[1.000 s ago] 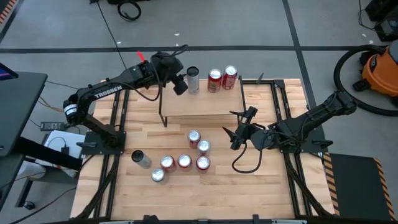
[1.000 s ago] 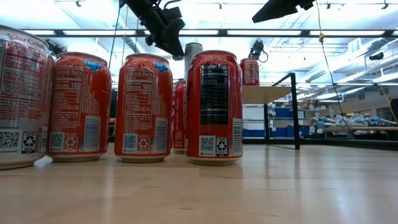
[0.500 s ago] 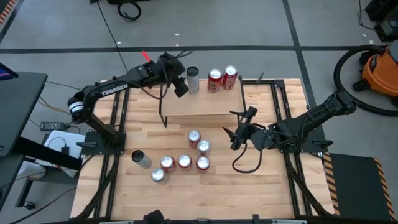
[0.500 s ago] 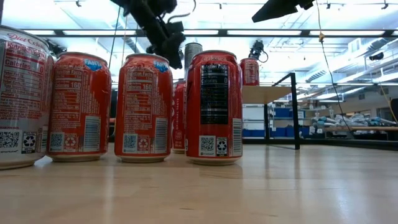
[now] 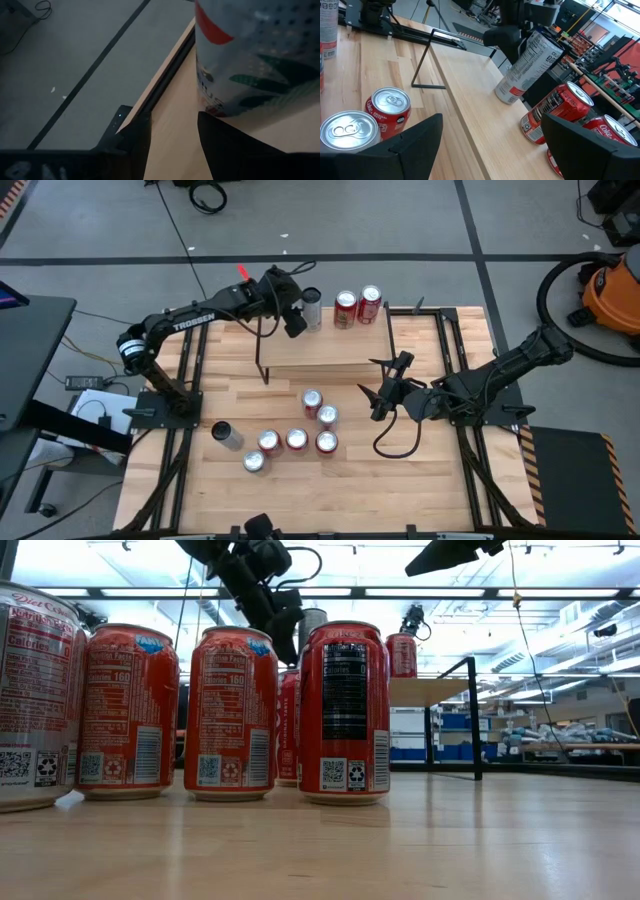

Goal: Place canned beverage on shelf
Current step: Put the black soda can on the shelf aligned with the other black soda can

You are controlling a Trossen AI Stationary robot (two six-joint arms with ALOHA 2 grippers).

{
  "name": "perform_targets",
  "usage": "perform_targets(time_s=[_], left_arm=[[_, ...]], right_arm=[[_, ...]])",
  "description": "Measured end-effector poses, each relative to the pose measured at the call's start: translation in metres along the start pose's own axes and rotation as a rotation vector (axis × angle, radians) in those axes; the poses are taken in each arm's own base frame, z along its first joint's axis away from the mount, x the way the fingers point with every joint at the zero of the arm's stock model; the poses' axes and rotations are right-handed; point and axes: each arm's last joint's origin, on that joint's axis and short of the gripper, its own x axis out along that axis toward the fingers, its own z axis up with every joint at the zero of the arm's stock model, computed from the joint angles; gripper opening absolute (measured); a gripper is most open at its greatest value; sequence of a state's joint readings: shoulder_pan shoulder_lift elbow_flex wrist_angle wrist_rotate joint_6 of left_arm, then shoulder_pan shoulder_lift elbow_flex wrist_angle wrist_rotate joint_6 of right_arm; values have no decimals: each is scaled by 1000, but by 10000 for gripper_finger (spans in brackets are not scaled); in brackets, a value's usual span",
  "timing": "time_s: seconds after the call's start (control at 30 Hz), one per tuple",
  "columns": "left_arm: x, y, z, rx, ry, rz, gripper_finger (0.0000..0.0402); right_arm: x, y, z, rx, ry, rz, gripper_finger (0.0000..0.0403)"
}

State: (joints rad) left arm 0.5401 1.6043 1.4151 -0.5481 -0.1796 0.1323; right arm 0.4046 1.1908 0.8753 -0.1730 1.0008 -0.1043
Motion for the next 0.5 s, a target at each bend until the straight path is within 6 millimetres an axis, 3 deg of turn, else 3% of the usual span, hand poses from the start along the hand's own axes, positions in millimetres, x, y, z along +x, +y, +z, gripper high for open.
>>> perform_targets(time_s=[0.5], left_arm=[[4,-8,3,-19,-31,-45,172]], right_arm=[[0,0,0,0,-2,0,347]])
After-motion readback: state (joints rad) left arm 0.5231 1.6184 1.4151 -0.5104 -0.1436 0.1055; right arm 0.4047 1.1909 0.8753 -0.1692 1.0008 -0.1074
